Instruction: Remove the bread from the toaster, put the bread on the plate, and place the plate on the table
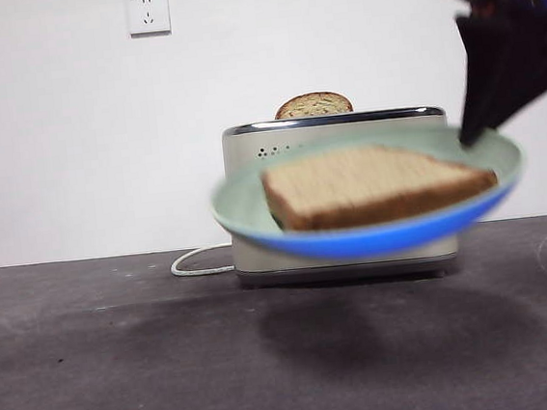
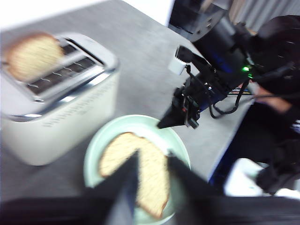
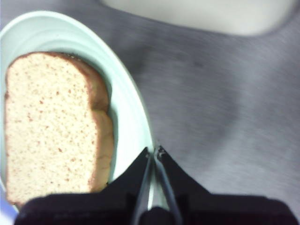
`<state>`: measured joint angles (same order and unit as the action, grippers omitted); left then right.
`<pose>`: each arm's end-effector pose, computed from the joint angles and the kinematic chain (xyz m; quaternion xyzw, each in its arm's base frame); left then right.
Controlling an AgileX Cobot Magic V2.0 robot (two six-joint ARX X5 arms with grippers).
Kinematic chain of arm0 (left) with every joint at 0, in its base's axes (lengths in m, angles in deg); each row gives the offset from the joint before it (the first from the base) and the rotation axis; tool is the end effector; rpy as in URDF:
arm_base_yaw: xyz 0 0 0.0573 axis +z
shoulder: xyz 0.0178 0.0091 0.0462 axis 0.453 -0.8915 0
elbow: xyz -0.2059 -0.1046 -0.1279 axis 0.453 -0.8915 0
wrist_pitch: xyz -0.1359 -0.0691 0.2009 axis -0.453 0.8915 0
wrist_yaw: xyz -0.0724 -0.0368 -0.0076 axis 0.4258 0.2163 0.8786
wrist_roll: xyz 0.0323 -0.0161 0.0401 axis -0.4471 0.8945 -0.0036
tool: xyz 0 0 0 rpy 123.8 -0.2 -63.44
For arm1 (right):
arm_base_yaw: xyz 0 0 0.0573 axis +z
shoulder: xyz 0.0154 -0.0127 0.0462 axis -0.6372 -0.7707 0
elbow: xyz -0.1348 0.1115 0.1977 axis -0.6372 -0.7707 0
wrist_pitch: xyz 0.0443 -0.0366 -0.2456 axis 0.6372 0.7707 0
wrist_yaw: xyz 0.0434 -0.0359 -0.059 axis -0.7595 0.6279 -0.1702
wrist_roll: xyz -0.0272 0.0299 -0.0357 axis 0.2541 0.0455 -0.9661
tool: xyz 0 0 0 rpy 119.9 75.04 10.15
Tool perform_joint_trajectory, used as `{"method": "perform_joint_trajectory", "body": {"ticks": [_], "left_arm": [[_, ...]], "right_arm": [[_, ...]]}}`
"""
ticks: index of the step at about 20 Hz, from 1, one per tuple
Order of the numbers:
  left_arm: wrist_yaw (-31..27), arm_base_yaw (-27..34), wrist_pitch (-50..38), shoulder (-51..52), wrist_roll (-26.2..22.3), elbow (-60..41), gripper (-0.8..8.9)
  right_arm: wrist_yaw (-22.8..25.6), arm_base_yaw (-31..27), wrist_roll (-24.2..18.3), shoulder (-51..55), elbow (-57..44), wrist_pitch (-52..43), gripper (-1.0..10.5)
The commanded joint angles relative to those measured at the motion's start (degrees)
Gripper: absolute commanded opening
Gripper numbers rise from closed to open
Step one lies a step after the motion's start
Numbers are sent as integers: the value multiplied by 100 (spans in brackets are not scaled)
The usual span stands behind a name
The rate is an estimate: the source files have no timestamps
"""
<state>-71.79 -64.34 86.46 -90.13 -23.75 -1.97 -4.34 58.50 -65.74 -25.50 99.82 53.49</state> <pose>0.1407 -0.1186 0.4363 0.0104 0.2461 -0.4422 0.8625 0.2319 0.0878 0.2639 0.0252 0.5067 0.2348 0.8291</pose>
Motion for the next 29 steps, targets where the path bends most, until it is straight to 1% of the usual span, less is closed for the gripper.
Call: {"method": "perform_joint_trajectory", "body": {"ticks": [1,3,5,6,9,11,14,20,21,22,23,24,25,26,29], "left_arm": [[-275,-31,85,256,-334,-13,-8],[-575,-101,111,442,-422,-13,-8],[-734,-186,101,566,-444,-13,-8],[-741,-219,103,595,-446,-13,-8],[-754,-341,302,612,-446,-13,-8],[-872,-398,448,612,-446,-13,-8],[-872,-496,402,612,-442,-13,-8],[-868,-503,442,612,-435,-13,-8],[-868,-503,442,612,-435,-13,-8],[-868,-503,444,612,-437,-13,-8],[-868,-503,446,612,-435,-13,-8],[-868,-503,446,612,-435,-13,-8],[-868,-503,450,612,-435,-13,-8],[-868,-503,459,612,-435,-13,-8],[-863,-503,463,612,-382,-13,-8]], "right_arm": [[-87,-149,-81,-367,17,-127,-17],[-118,-190,-101,-734,17,-199,-17],[-435,-188,-136,-1121,17,-339,-17],[-459,-188,-127,-1285,17,-442,-17],[-422,-192,-74,-1716,17,-649,-17],[-345,-205,-101,-1864,17,-680,-17],[-345,-205,-142,-2031,17,-752,-17],[-328,-205,-142,-2374,17,-817,-16],[-337,-203,-140,-2374,17,-833,-1],[-339,-203,-138,-2371,17,-839,79],[-339,-203,-138,-2358,17,-833,190],[-343,-203,-140,-2339,17,-831,341],[-345,-203,-140,-2284,17,-824,444],[-348,-203,-157,-2181,17,-824,485],[-352,-203,-315,-1552,20,-715,482]]}}
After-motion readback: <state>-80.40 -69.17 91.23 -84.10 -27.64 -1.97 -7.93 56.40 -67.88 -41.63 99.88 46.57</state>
